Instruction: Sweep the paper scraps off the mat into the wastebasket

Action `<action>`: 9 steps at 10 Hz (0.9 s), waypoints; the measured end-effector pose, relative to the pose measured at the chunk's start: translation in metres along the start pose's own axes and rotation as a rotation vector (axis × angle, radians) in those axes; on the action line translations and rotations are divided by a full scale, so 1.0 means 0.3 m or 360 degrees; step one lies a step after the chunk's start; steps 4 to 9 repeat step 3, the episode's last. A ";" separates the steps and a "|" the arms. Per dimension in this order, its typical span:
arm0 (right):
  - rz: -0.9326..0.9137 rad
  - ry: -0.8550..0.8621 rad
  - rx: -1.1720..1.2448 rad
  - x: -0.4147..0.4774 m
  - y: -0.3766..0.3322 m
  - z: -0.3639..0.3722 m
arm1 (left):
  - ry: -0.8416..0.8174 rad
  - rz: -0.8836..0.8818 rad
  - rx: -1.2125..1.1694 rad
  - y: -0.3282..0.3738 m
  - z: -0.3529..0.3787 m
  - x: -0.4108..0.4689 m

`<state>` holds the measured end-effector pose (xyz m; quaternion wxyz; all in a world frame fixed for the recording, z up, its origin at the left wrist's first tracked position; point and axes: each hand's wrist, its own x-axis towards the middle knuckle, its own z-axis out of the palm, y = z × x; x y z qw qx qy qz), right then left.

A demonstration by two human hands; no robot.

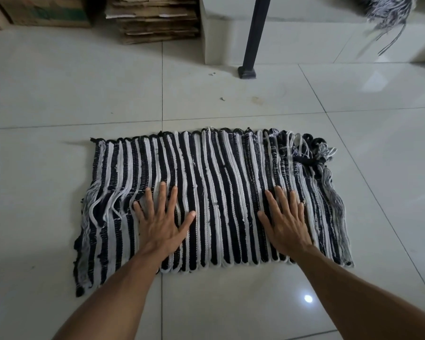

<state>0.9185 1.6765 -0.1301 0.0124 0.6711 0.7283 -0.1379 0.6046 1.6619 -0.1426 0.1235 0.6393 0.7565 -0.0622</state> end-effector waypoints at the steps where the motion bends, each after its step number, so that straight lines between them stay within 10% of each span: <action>1: 0.0104 -0.0063 0.0123 0.009 -0.058 -0.035 | -0.0141 -0.0007 0.0059 0.010 -0.043 0.014; 9: 0.0091 -0.0199 0.0238 0.036 -0.237 -0.231 | -0.0418 -0.0032 -0.0010 0.056 -0.294 -0.001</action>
